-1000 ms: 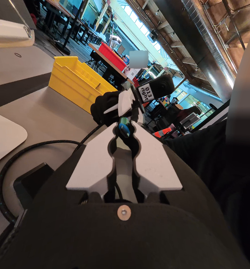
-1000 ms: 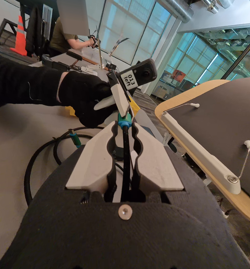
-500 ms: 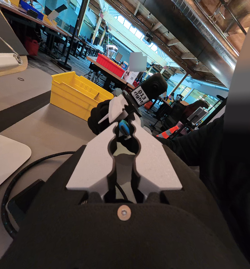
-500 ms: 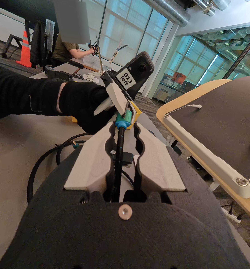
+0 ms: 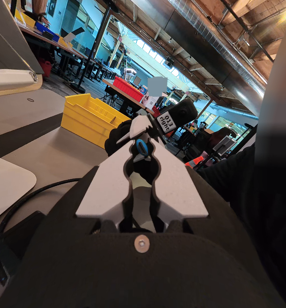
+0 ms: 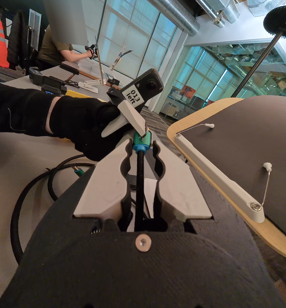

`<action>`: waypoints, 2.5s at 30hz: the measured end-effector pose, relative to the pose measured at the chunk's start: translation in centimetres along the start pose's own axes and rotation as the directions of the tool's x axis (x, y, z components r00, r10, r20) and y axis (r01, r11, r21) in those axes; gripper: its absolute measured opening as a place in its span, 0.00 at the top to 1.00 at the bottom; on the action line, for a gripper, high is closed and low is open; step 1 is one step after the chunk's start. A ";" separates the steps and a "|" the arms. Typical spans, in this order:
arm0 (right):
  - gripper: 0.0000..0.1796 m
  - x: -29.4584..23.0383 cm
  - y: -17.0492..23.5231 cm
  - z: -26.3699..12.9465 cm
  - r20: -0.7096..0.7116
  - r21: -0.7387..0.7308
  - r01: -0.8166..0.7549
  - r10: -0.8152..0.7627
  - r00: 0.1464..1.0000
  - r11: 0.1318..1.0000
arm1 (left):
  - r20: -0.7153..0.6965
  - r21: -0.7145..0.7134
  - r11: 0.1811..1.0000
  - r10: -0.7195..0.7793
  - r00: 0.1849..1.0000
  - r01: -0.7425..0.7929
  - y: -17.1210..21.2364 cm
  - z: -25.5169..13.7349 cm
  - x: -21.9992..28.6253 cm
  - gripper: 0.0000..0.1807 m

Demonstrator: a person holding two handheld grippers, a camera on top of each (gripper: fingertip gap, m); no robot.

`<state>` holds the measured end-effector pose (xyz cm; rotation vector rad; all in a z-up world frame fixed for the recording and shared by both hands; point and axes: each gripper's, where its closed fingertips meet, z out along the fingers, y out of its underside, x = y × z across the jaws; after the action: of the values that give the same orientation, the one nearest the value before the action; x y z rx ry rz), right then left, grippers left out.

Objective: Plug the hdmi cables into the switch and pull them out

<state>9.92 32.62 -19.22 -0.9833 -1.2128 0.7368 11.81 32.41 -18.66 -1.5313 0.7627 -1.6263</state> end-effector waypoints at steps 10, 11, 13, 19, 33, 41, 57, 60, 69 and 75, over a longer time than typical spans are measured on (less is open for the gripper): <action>0.87 0.3 -0.6 0.2 -0.052 0.014 0.037 -0.036 0.998 0.999 | -0.039 0.056 0.998 -0.029 0.999 0.031 -0.7 -0.1 0.4 0.94; 0.87 0.3 -0.6 0.2 -0.058 0.014 0.037 -0.036 0.998 0.999 | -0.035 0.060 0.998 -0.030 0.999 0.032 -0.7 -0.1 0.3 0.94; 0.87 0.4 -0.6 0.2 -0.063 0.018 0.036 -0.035 0.997 0.999 | -0.038 0.070 0.997 -0.035 0.999 0.038 -0.8 -0.1 0.3 0.94; 0.88 0.5 -0.8 -0.1 -0.060 0.029 0.026 -0.024 0.998 0.999 | -0.039 0.089 0.995 -0.036 0.999 0.040 -1.1 -0.2 0.3 0.94; 0.90 -0.1 -0.2 -0.4 -0.008 -0.030 0.070 -0.070 0.998 0.997 | -0.017 -0.074 0.996 -0.049 0.999 0.047 0.4 -1.2 0.1 0.94; 0.89 0.5 -0.3 -0.4 -0.049 -0.036 0.089 -0.090 0.995 0.995 | -0.033 -0.007 0.999 -0.042 0.999 0.042 -0.1 -0.8 0.1 0.95; 0.89 0.8 -0.3 -0.2 -0.081 -0.013 0.066 -0.067 0.994 0.998 | -0.096 0.080 0.992 -0.088 0.991 0.096 -0.5 -0.4 0.1 0.95; 0.89 0.8 -0.4 -0.2 -0.083 -0.015 0.067 -0.068 0.994 0.998 | -0.109 0.085 0.991 -0.099 0.989 0.108 -0.5 -0.5 0.2 0.95; 0.89 0.6 -0.2 -0.1 -0.068 -0.022 0.056 -0.058 0.996 0.998 | -0.126 0.084 0.988 -0.121 0.985 0.132 -0.4 -0.5 0.1 0.95; 0.89 0.0 0.4 -0.1 -0.012 -0.056 0.060 -0.061 0.998 0.997 | -0.089 0.028 0.992 -0.123 0.988 0.126 0.1 -0.9 -0.5 0.91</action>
<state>10.04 32.72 -19.57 -0.9912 -1.2513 0.6509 10.94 32.72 -19.09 -1.5187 0.6941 -1.7986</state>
